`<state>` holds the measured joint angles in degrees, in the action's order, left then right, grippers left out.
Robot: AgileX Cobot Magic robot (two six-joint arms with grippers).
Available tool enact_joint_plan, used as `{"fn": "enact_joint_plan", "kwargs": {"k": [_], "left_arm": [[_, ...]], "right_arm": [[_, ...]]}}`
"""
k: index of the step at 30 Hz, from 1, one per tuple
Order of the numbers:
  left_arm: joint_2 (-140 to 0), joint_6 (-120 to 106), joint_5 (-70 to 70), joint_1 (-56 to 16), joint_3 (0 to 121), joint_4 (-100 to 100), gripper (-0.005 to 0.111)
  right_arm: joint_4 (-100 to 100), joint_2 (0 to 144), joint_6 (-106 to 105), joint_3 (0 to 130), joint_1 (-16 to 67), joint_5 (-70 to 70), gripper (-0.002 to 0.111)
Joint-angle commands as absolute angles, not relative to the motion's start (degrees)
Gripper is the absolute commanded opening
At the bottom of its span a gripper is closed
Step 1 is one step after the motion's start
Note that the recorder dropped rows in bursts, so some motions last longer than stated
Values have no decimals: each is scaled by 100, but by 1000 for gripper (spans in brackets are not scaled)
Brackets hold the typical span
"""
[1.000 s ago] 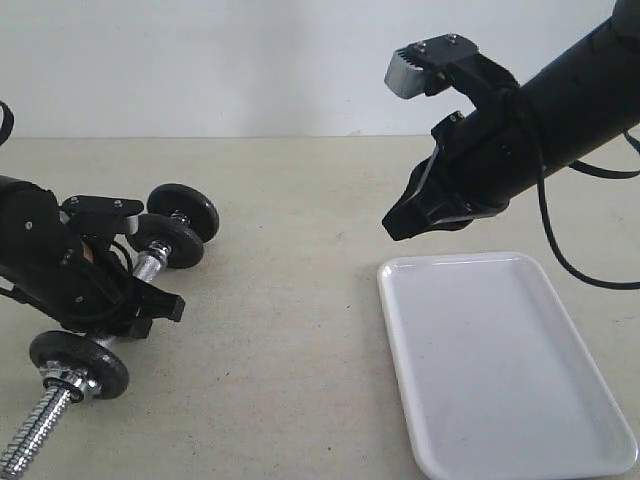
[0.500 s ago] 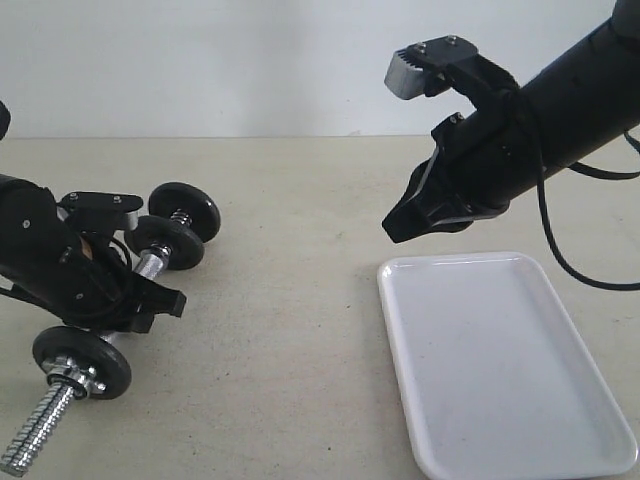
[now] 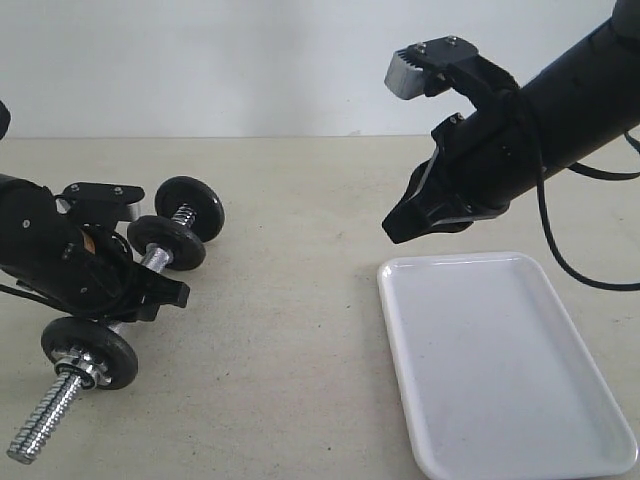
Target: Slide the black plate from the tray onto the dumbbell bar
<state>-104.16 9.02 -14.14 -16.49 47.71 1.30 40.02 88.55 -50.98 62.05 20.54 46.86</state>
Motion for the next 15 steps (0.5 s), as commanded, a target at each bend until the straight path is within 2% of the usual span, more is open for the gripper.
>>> {"fn": "enact_joint_plan", "kwargs": {"k": [1,15], "left_arm": [[-10151,844,-875,-1664,4870,131,4],[-10151,467,-890,-1664,4870,148,4]], "right_arm": [[3973,8791,-5115,6200,2053,4704,0],[3994,8803,-5338,6200,2053,4103,0]]}}
